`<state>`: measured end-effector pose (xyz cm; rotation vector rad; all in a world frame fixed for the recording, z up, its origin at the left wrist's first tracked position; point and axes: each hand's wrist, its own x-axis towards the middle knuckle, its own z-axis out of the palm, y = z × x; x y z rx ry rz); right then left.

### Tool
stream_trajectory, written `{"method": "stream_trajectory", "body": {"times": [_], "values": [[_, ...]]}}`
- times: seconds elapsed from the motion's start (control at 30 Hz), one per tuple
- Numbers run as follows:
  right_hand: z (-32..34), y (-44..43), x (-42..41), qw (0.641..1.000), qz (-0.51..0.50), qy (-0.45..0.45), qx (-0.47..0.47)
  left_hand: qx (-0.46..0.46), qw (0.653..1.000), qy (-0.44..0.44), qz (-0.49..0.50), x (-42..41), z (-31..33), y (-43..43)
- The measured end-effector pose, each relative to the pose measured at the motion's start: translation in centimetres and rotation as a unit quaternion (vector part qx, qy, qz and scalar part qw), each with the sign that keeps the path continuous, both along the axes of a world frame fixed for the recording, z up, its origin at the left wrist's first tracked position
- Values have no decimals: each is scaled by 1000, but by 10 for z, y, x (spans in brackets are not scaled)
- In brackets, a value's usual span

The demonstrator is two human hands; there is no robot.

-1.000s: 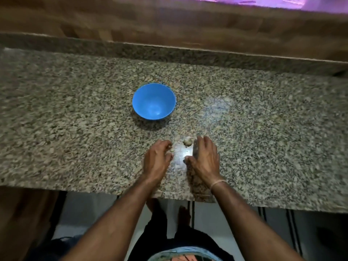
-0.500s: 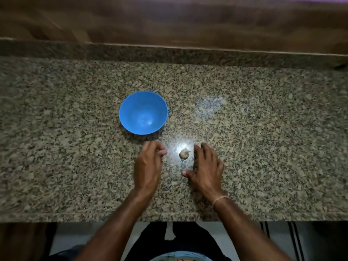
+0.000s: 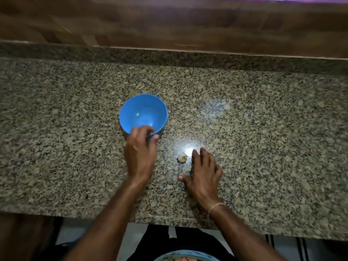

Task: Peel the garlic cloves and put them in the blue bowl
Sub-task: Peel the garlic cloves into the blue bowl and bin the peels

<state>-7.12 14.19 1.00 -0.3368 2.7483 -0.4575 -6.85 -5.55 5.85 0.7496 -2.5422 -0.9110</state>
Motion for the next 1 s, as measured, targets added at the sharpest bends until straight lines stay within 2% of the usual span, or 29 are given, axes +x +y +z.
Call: {"method": "stream_trajectory", "body": {"times": [0.07, 0.13, 0.23, 0.3, 0.33, 0.37, 0.43, 0.47, 0.53, 0.6, 0.77, 0.83, 0.87, 1.0], "values": [[-2, 1, -1, 1000, 4, 2, 3, 46, 990, -51, -123, 12, -16, 37], [-2, 1, -2, 1000, 7, 11, 0, 39, 976, -92, -194, 15, -40, 58], [-4, 4, -4, 1000, 20, -8, -11, 77, 981, -82, -158, 7, -48, 66], [-5, 11, -4, 999, 27, -18, -33, 168, 979, -62, -98, 7, -49, 62], [-4, 14, -5, 998, 20, -23, -58, 245, 966, -60, -53, 9, -52, 58], [-3, 18, -5, 994, 5, -28, -102, 346, 936, -66, -6, 11, -51, 56], [5, 22, -9, 959, -59, -74, -265, 558, 827, -53, 52, 15, -46, 56], [11, 22, -9, 923, -96, -116, -353, 630, 773, -29, 62, 17, -43, 59], [25, 20, -10, 871, -134, -166, -442, 697, 715, 5, 56, 23, -33, 68], [32, 18, -9, 844, -148, -179, -483, 699, 714, 24, 39, 29, -22, 76], [39, 21, -9, 780, -179, -219, -559, 583, 812, 35, -2, 34, -5, 84], [41, 23, -10, 767, -179, -236, -570, 585, 810, 53, -4, 36, 0, 87], [42, 24, -11, 762, -177, -241, -574, 600, 797, 63, 5, 37, 3, 89], [43, 25, -11, 757, -165, -229, -589, 615, 784, 83, 35, 36, 5, 93]]}}
